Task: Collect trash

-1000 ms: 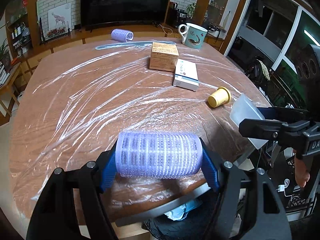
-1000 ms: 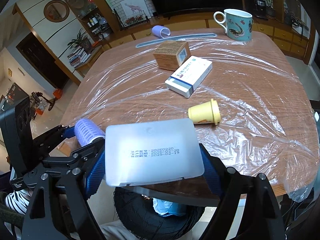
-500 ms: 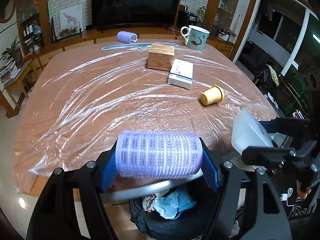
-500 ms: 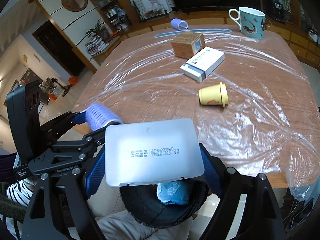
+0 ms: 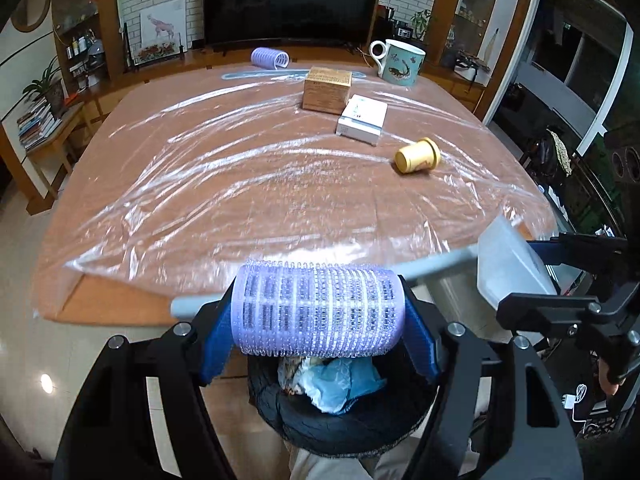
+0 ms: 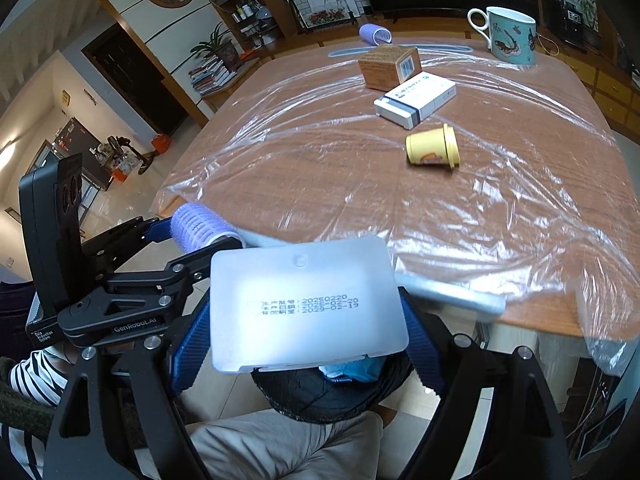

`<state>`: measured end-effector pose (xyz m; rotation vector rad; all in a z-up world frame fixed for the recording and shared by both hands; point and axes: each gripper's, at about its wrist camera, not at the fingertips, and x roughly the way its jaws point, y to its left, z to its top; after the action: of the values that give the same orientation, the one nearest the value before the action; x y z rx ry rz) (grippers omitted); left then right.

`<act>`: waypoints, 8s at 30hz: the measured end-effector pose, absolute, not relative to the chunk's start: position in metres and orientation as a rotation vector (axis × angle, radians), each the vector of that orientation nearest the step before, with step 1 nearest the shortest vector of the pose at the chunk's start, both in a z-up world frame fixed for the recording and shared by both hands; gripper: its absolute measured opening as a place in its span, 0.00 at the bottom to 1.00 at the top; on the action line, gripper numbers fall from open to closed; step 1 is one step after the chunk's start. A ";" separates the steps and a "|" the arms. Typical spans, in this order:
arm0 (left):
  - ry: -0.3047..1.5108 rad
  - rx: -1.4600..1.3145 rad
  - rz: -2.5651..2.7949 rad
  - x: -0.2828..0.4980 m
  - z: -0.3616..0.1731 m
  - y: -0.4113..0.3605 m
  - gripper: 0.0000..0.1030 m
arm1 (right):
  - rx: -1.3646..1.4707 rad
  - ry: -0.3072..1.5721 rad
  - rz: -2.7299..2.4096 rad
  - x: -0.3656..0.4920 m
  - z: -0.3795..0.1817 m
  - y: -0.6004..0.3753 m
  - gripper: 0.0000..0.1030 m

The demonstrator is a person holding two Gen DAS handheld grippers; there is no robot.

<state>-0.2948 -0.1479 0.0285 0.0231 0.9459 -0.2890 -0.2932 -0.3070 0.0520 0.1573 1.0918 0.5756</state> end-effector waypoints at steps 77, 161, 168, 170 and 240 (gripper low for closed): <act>1.190 0.192 -0.364 -0.307 -0.078 -0.150 0.70 | 0.083 1.331 0.369 -0.307 -0.057 -0.265 0.78; 0.773 0.154 -0.237 -0.240 0.067 -0.147 0.97 | -0.002 0.883 0.241 -0.264 0.068 -0.317 0.96; 0.796 0.169 -0.242 -0.179 0.061 -0.135 0.97 | 0.006 0.940 0.223 -0.228 0.048 -0.304 0.96; 0.794 0.180 -0.265 -0.152 0.060 -0.130 0.97 | -0.001 0.955 0.204 -0.220 0.042 -0.301 0.96; 0.873 0.248 -0.562 0.092 0.029 -0.145 0.68 | 0.225 0.969 0.232 -0.148 0.015 -0.322 0.46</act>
<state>0.0924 -0.1449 0.0293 0.2479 0.8734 -0.5624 -0.1482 -0.3220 0.0146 0.2252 0.9685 0.2322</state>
